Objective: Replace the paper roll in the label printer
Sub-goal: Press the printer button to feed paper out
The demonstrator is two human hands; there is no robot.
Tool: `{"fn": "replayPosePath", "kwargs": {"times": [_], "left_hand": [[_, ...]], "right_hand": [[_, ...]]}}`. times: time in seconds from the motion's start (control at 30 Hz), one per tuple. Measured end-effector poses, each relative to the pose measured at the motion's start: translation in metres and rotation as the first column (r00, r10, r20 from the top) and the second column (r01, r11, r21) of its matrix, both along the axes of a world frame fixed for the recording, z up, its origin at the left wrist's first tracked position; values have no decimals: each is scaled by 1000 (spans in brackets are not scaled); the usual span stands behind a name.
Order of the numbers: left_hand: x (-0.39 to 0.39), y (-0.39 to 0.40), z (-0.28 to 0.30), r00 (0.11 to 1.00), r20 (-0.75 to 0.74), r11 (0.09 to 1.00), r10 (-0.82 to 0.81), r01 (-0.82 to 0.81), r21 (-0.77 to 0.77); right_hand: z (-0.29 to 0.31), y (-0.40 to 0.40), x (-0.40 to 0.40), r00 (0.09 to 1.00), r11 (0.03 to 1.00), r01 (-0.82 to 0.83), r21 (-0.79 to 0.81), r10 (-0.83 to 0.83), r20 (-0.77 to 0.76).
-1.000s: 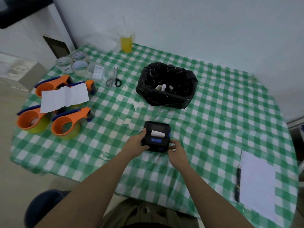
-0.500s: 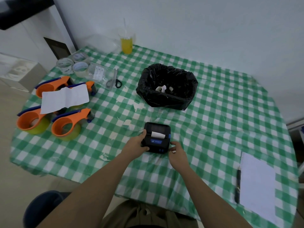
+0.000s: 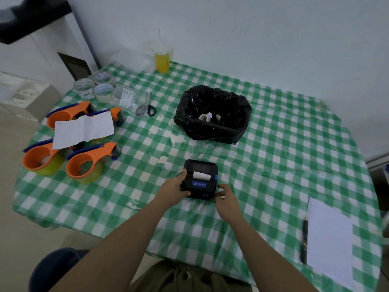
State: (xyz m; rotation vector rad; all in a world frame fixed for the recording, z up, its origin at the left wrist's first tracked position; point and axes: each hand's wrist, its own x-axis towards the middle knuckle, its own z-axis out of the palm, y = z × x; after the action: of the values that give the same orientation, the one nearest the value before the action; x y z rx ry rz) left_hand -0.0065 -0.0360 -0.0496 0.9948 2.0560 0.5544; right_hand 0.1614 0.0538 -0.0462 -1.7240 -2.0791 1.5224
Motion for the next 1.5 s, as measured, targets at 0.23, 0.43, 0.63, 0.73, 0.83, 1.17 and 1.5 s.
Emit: {"fn": "replayPosePath", "kwargs": {"times": [0.23, 0.43, 0.63, 0.73, 0.83, 1.17, 1.5], "left_hand": [[0, 0, -1, 1000, 8, 1000, 6, -6, 0], [1, 0, -2, 1000, -12, 1000, 4, -4, -6], [2, 0, 2, 1000, -12, 1000, -1, 0, -19], [3, 0, 4, 999, -31, 999, -25, 24, -30], [5, -1, 6, 998, -49, 999, -34, 32, -42], [11, -1, 13, 1000, 27, 1000, 3, -4, 13], [9, -10, 14, 953, 264, 973, 151, -190, 130]], "right_hand": [[0, 0, -1, 1000, 1000, -9, -2, 9, 8], [1, 1, 0, 1000, 1000, -26, 4, 26, -1], [3, 2, 1, 998, 998, -56, 6, 56, -10], [3, 2, 0, 998, 998, -69, 7, 69, 5], [3, 2, 0, 997, 997, -78, 6, 78, 16], [3, -2, 3, 996, 996, -88, 19, 88, 11], [3, -9, 7, 996, 995, -85, 45, 84, 14]]}}
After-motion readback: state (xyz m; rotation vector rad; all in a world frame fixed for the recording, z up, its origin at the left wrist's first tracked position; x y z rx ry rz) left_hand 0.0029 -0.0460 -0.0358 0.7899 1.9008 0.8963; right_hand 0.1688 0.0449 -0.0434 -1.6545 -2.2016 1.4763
